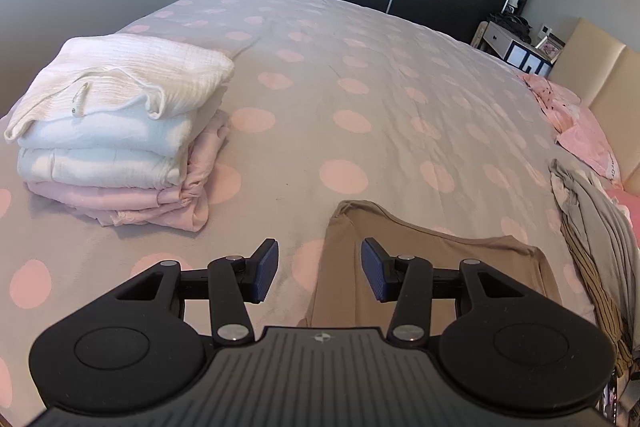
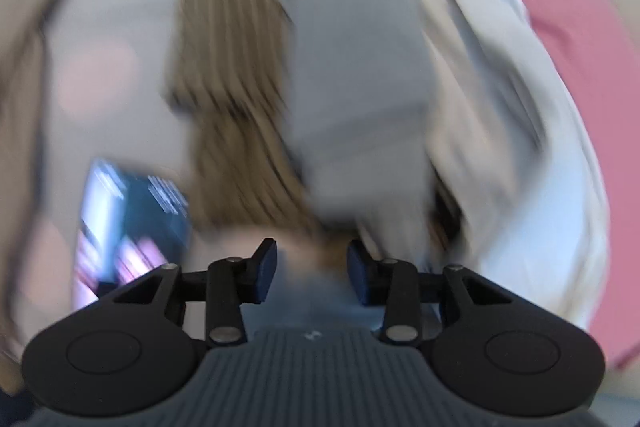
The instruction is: Fold clothes
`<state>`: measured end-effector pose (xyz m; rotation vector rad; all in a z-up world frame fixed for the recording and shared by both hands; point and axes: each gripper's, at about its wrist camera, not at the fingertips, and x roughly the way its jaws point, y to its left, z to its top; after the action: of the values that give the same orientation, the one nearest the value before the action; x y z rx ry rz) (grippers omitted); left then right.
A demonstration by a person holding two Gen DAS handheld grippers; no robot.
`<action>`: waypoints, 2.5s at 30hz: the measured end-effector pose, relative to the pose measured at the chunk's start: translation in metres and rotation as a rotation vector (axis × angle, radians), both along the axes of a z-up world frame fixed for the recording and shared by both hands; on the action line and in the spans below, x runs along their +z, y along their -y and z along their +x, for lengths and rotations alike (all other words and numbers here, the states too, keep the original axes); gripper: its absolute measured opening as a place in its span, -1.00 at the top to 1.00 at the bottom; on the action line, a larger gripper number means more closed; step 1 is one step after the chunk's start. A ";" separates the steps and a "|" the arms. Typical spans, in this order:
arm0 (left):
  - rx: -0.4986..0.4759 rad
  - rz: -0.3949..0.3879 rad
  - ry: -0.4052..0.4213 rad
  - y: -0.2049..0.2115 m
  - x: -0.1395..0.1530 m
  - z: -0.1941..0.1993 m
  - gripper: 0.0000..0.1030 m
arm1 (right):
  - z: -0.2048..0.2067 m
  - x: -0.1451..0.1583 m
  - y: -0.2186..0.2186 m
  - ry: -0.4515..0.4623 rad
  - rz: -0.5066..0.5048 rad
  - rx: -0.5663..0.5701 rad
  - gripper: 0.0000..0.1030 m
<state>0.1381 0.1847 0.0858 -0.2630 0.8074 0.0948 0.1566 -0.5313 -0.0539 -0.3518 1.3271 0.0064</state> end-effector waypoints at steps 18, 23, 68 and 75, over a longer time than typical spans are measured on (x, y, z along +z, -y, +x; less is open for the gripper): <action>-0.216 0.118 -0.133 0.043 -0.038 -0.046 0.13 | -0.085 0.058 0.046 0.183 0.009 -0.172 -0.16; -0.263 0.144 -0.206 0.047 -0.061 -0.075 0.13 | -0.106 0.085 0.009 0.307 0.086 -0.108 -0.16; 0.090 0.026 -0.152 -0.078 -0.074 -0.077 0.98 | 0.002 0.045 -0.159 0.299 0.165 0.104 0.68; 0.098 0.013 -0.161 -0.075 -0.088 -0.081 0.98 | -0.025 0.028 -0.198 0.212 0.221 0.367 0.15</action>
<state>0.0567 0.2596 -0.0024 -0.2858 0.9534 0.2156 0.1316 -0.3330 -0.0257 -0.3916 1.0264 0.4103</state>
